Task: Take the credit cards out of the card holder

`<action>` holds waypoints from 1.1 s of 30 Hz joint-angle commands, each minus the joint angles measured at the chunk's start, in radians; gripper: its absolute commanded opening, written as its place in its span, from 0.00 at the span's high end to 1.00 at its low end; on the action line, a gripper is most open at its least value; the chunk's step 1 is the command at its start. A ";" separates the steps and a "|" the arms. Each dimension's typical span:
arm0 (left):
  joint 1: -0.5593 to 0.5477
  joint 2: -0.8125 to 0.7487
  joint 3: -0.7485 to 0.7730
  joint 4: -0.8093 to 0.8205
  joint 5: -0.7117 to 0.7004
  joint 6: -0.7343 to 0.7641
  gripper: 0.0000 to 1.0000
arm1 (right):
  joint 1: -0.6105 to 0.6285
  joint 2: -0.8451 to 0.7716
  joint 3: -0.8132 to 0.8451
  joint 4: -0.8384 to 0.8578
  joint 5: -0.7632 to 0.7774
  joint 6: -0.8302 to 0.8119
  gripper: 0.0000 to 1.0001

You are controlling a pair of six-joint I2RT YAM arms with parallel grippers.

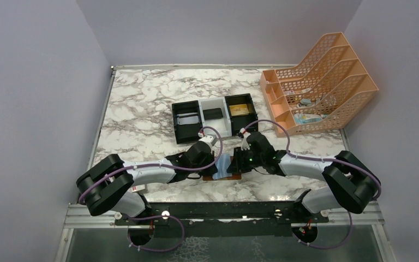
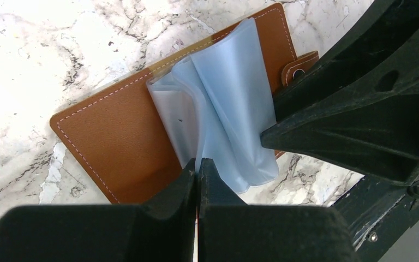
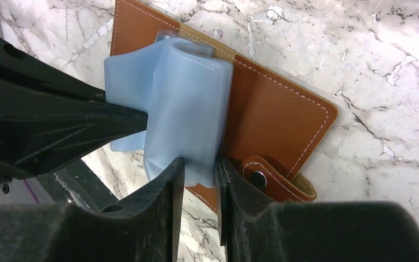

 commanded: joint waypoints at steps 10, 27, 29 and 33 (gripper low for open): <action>-0.034 -0.132 0.021 -0.207 -0.142 0.037 0.87 | 0.034 -0.161 0.112 -0.269 0.223 -0.110 0.63; -0.034 -0.567 0.061 -0.381 -0.376 0.170 0.04 | 0.033 -0.639 0.092 -0.078 0.705 -0.414 0.12; -0.034 -0.601 0.074 -0.372 -0.430 0.214 0.01 | 0.033 -0.687 0.063 0.019 0.739 -0.489 0.08; -0.032 -0.602 0.112 -0.370 -0.592 0.307 0.01 | 0.034 -0.722 -0.019 0.282 0.833 -0.659 0.08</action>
